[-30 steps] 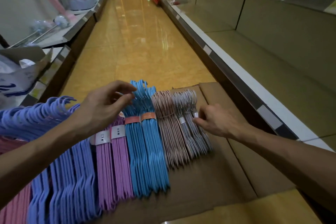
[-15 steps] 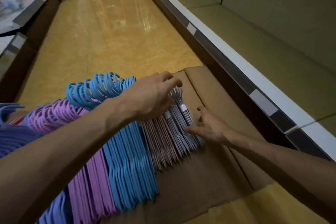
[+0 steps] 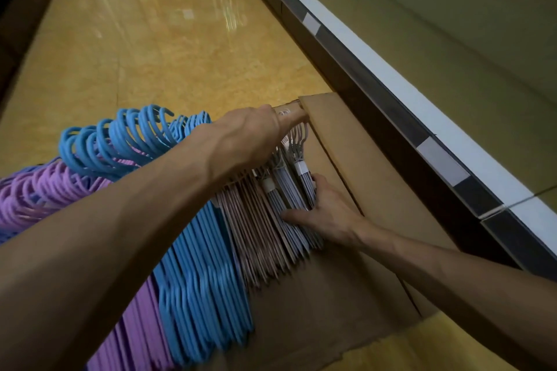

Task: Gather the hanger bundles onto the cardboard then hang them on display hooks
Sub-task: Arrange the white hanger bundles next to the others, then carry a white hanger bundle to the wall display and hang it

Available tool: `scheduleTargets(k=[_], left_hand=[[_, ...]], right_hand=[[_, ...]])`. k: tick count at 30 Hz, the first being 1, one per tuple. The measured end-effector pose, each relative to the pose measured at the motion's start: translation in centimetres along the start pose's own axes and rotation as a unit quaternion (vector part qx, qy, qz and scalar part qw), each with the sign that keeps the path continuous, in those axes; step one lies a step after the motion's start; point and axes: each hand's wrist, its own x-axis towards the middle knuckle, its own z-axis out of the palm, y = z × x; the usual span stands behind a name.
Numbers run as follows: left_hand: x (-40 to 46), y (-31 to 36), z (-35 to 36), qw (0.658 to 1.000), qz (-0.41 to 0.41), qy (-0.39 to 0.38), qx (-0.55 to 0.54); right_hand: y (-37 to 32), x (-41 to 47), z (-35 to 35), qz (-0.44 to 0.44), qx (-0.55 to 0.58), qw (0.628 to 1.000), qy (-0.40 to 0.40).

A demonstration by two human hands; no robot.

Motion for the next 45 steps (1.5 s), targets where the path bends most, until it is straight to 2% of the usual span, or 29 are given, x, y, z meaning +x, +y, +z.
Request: scheduleTargets(k=[12, 15, 21, 25, 30, 36, 41, 45], left_hand=[[2.1, 0.5, 0.1, 0.999, -0.002, 0.022, -0.045], [2.6, 1.6, 0.1, 1.0, 0.007, 0.009, -0.029], [2.9, 1.9, 0.6, 0.998, 0.031, 0.038, -0.029], [2.6, 1.5, 1.1, 0.994, 0.042, 0.069, -0.074], [1.6, 0.7, 1.4, 0.975, 0.038, 0.117, -0.186], [0.0, -0.5, 0.5, 0.956, 0.03, 0.204, -0.208], [-1.6, -1.3, 0.1, 0.943, -0.003, 0.241, -0.23], [-2.9, -1.5, -0.9, 0.903, -0.072, 0.24, -0.349]], right_hand=[[-2.3, 0.7, 0.7, 0.024, -0.011, 0.999, 0.047], [-2.8, 1.0, 0.9, 0.051, -0.007, 0.996, 0.069], [-3.5, 1.6, 2.2, 0.109, -0.015, 0.989, 0.098], [-3.8, 2.0, 3.5, 0.128, -0.027, 0.979, 0.156], [-4.1, 2.0, 4.5, 0.103, -0.028, 0.977, 0.185], [-3.9, 1.8, 3.6, 0.071, -0.025, 0.978, 0.196], [-3.7, 1.8, 1.8, 0.063, -0.03, 0.973, 0.219], [-4.4, 0.9, -1.5, 0.046, -0.014, 0.974, 0.223]])
